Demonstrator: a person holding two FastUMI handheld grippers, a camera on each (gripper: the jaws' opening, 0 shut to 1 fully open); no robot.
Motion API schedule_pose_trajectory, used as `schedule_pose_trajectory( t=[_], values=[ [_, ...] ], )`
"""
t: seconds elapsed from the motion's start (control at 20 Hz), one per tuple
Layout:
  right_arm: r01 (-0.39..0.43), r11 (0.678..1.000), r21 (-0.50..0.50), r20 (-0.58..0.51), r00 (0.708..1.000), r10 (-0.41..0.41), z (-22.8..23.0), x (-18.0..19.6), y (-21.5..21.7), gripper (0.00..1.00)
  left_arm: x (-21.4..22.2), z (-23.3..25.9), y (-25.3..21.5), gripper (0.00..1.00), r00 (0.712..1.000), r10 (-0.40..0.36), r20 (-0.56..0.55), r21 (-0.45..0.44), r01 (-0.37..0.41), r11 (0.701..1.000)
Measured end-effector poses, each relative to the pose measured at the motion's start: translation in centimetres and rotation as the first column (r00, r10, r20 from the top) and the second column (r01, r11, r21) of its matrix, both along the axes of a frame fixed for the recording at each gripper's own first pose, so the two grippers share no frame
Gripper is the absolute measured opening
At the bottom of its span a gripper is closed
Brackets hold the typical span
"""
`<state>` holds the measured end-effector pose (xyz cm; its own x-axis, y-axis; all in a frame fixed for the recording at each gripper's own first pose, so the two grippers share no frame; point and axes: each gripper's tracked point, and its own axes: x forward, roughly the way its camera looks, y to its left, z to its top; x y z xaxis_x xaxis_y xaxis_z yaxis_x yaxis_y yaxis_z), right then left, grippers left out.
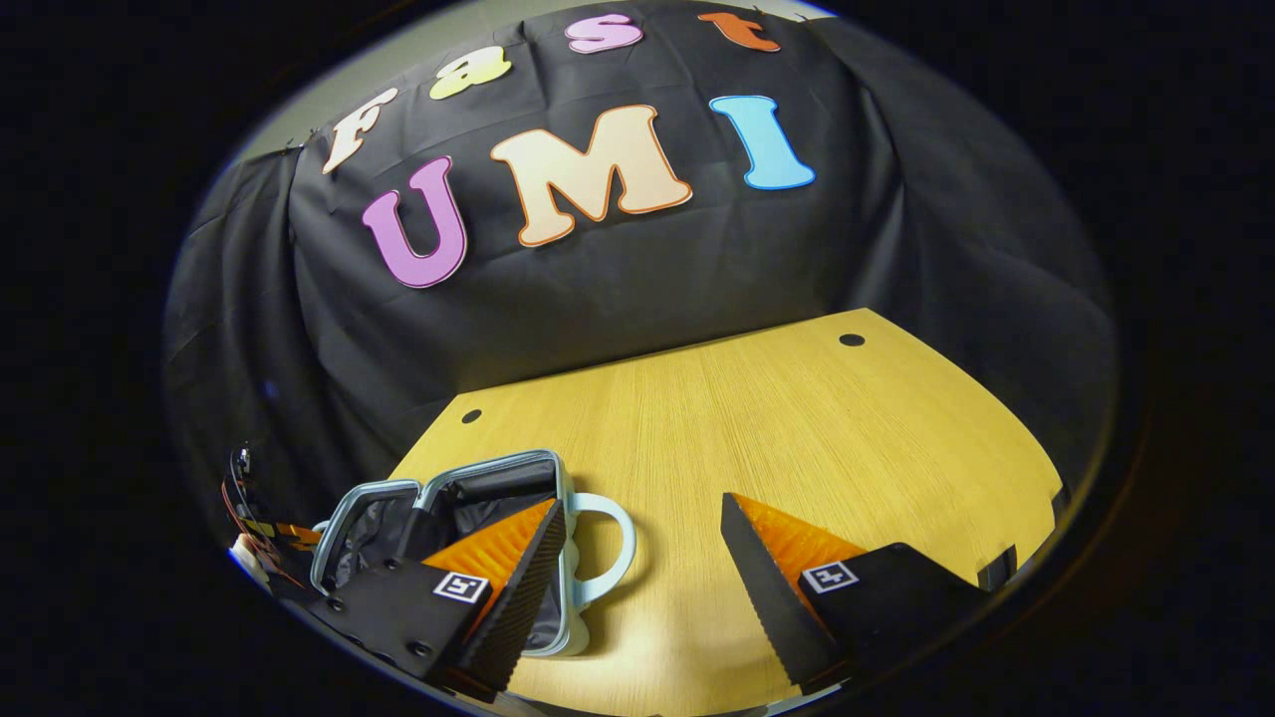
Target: First open the suitcase, pack the skin care products into it, and then close the suitcase.
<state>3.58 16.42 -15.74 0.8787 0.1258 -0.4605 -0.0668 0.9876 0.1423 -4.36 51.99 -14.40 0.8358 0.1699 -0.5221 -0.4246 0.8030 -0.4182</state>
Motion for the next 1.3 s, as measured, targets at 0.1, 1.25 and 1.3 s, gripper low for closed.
schedule_pose_trajectory(
  t=[0.1, 1.25, 1.3],
  values=[
    [0.005, 1.0, 0.012, 0.004, 1.0, -0.005, 0.1, -0.1, -0.3, 0.98, -0.2, 2.6, -0.8, 0.0, 0.999, 0.006, 0.05, 0.001, -0.006, 1.0],
    [-0.106, 0.994, -0.033, 0.012, 0.994, 0.107, 0.5, -0.9, -9.5, 0.98, 6.3, 23.3, -36.6, 0.0, 0.844, -0.465, 0.269, 0.253, 0.404, 0.879],
    [-0.107, 0.994, -0.035, 0.013, 0.994, 0.107, 0.6, -1.0, -10.0, 0.98, 6.8, 22.6, -38.2, 0.0, 0.836, -0.486, 0.255, 0.254, 0.427, 0.868]
  ],
)
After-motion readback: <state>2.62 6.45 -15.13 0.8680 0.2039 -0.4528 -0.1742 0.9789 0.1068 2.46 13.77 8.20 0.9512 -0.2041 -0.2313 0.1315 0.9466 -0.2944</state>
